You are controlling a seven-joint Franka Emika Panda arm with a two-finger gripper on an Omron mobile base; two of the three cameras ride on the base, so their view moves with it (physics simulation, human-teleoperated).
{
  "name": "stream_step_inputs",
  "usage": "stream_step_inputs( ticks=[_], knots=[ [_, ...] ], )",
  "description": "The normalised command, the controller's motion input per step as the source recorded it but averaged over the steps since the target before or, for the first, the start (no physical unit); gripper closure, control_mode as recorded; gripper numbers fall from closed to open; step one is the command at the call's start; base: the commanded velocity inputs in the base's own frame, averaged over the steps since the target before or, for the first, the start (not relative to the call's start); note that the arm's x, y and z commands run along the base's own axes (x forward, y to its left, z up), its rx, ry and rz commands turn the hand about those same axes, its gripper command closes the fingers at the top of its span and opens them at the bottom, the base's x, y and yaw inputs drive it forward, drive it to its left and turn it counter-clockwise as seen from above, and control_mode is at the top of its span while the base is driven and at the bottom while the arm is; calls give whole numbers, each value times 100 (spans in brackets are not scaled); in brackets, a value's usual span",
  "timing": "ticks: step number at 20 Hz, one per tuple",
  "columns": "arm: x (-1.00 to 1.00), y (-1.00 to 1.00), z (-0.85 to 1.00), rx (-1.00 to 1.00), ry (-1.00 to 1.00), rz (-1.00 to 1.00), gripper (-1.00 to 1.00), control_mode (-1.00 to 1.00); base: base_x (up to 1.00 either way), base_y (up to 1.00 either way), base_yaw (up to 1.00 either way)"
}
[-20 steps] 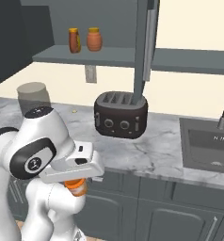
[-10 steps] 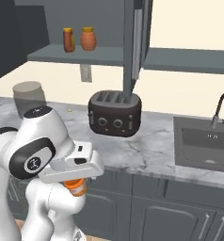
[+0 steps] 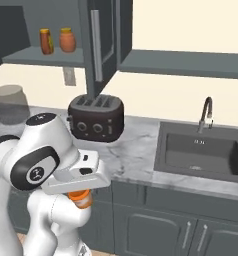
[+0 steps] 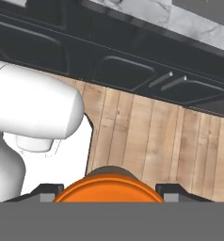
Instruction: Pick the jam and honey bottle from the counter and place them in the cabinets closest to them.
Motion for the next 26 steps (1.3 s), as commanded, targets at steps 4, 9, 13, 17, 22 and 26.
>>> stream_step_inputs(
  ticks=[4,9,13,17,22,26],
  knots=[
    [0,0,0,0,0,0,100,100,16,-60,0],
    [0,0,0,0,0,0,100,100,18,-60,0],
    [0,0,0,0,0,0,100,100,18,-61,0],
    [0,0,0,0,0,0,100,100,17,-58,0],
    [0,0,0,0,0,0,100,100,8,-46,0],
    [0,0,0,0,0,0,100,100,0,-19,0]
  ],
)
